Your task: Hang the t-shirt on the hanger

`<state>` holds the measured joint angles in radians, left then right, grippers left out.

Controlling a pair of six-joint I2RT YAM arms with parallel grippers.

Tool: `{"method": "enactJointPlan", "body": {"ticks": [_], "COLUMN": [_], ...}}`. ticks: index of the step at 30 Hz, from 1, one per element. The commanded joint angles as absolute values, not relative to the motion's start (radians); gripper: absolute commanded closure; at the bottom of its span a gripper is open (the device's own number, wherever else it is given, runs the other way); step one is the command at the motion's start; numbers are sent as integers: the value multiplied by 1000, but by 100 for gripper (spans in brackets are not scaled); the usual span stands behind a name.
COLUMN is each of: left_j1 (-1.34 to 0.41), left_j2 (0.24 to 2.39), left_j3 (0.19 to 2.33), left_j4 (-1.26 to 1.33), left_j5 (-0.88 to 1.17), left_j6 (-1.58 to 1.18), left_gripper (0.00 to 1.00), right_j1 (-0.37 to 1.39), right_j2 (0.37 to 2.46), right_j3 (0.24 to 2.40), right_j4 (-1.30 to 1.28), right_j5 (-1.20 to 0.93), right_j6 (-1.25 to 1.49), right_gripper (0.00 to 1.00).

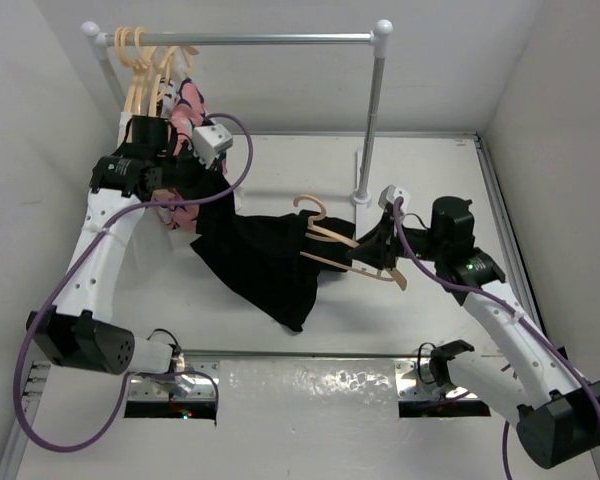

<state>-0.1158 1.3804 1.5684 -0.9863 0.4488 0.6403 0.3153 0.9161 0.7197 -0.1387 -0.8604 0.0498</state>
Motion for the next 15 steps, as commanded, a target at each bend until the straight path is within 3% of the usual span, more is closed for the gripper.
{"method": "enactJointPlan", "body": {"ticks": [1, 8, 13, 15], "left_j1": [-101, -101, -98, -98], "left_j2": [1301, 1249, 1264, 1275], "left_j3": [1548, 1506, 1632, 1660], "left_j4": [-939, -919, -701, -652], "left_j5": [478, 456, 347, 318], "left_j6": [595, 578, 343, 245], "left_gripper": [100, 100, 100, 100], "right_j1": [311, 311, 307, 307], "right_j2": [911, 903, 948, 945], "right_j3": [756, 578, 652, 646], "right_j4": [-70, 481, 174, 175], "right_j5": [-977, -1045, -1078, -1078], "right_j6": [59, 406, 221, 215], "right_gripper": [100, 100, 100, 100]}}
